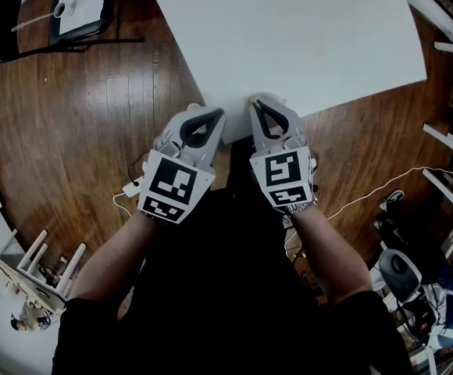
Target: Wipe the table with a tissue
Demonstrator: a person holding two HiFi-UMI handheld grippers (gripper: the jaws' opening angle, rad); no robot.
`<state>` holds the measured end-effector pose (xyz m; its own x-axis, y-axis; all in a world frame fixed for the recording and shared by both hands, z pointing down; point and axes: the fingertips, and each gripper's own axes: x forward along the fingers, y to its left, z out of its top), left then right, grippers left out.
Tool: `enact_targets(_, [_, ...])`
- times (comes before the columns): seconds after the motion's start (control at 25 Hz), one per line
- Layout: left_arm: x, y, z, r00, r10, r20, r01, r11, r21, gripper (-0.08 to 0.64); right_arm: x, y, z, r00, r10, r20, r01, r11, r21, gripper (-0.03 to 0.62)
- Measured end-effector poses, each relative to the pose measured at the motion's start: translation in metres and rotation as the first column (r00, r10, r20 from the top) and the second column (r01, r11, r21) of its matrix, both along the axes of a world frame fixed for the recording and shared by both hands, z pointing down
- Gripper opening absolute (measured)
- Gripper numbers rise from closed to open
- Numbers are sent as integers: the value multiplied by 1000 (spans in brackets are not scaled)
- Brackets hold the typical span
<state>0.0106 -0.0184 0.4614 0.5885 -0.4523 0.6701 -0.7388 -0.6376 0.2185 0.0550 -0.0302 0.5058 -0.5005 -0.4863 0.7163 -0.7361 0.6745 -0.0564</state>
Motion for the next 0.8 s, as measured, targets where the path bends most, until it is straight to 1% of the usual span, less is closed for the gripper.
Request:
enact_targets(0.52, [3,-4,-1,1000,11,6,-11,1000,2,11,9,-7,-1,999,27,-16,-27,1000,5,8])
enact_targets(0.8, [6,-7,0,1000,17,6,-17,1000,2,11,18,-12,-11,999,54,-10,-53,998,34,8])
